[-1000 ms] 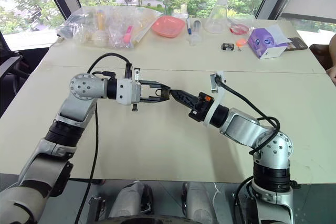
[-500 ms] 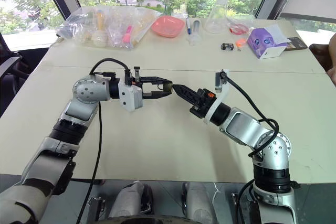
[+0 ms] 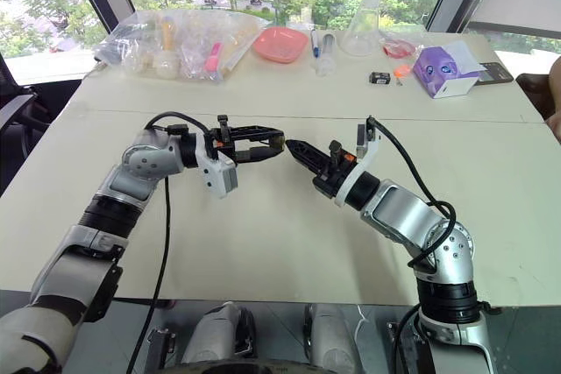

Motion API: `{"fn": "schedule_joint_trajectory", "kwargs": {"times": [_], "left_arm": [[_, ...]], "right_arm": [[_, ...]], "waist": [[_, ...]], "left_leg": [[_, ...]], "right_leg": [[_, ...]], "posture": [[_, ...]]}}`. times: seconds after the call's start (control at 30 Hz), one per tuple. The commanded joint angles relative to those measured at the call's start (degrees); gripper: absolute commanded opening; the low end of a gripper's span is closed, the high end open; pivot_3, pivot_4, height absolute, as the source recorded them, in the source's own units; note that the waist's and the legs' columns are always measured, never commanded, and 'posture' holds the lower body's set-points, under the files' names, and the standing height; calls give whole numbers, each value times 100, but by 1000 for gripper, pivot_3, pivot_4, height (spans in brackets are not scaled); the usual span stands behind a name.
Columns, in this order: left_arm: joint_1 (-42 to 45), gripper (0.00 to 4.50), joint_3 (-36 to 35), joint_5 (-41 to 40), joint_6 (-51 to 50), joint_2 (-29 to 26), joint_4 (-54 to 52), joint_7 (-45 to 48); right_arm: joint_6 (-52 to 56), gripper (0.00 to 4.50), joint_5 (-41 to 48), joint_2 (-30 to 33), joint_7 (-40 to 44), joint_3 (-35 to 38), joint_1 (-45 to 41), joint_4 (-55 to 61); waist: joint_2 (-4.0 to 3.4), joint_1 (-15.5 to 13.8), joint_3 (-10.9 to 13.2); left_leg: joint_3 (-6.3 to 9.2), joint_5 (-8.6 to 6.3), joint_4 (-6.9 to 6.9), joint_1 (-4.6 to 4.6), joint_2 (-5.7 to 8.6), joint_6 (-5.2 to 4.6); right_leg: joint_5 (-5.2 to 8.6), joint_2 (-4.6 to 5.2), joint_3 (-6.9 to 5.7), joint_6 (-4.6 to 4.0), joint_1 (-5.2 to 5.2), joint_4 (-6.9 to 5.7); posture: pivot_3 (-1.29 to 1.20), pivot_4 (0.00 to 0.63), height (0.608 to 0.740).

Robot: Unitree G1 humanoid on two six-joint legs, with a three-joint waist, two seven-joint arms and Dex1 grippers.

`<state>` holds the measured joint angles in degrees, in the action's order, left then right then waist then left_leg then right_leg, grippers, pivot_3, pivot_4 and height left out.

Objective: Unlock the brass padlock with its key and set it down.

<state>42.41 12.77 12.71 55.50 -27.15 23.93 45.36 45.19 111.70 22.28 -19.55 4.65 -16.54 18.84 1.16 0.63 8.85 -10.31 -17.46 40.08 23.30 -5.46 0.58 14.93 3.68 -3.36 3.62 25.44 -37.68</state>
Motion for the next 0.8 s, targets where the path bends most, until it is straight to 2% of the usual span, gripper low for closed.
{"fn": "schedule_joint_trajectory", "kwargs": {"times": [0.03,0.1,0.17,0.23,0.3,0.4,0.43,0.53,0.8], "left_arm": [[201,714,20,79,449,-104,-81,-319],[170,714,59,12,326,-134,-51,-287],[-71,714,235,-1092,-1397,-199,-232,847],[-101,714,217,-1981,-3028,-249,-574,1584],[13,714,152,-2256,-3587,-304,-840,1867],[200,714,90,-2278,-3780,-351,-1010,2070],[229,714,66,-2263,-3786,-340,-1026,2067],[230,714,20,-2212,-3715,-312,-1099,2053],[-70,714,82,-2104,-3212,-216,-1435,1959]], "right_arm": [[-11,36,130,17,-63,-107,-72,103],[-18,36,130,64,-70,-110,-67,126],[294,36,-956,575,503,-222,-126,399],[417,36,-2303,1212,1415,-420,-178,732],[241,36,-3014,1503,2101,-448,-168,815],[84,896,-3210,1544,2652,-128,-231,620],[110,1485,-3254,1563,2767,-74,-245,587],[296,2847,-3227,1583,2912,20,-272,495],[684,2847,-2652,1105,2507,10,-417,264]], "waist": [[0,1,0],[0,0,0],[-2,-9,0],[-3,3,0],[-2,14,0],[-2,0,0],[-2,0,0],[-2,-5,0],[-2,-6,0]], "left_leg": [[0,0,0,0,0,0],[0,0,0,0,-1,0],[0,0,0,0,-1,0],[-6,-1,2,1,-1,-1],[-5,-1,2,5,-4,-3],[-1,-1,-2,5,-4,-2],[-1,-1,-1,4,-4,-1],[-3,-1,-1,1,-3,-1],[-3,-1,-1,1,-3,-1]], "right_leg": [[0,0,0,0,0,0],[0,0,0,0,0,0],[0,0,0,0,0,0],[0,4,2,0,1,1],[0,0,2,0,6,3],[1,-7,2,1,7,3],[0,-8,2,1,6,3],[0,-7,2,1,3,4],[0,-6,2,1,2,3]], "posture": [[0,150,740],[0,150,740],[0,150,740],[0,150,740],[0,150,740],[0,150,740],[0,150,740],[0,150,740],[0,150,740]]}}
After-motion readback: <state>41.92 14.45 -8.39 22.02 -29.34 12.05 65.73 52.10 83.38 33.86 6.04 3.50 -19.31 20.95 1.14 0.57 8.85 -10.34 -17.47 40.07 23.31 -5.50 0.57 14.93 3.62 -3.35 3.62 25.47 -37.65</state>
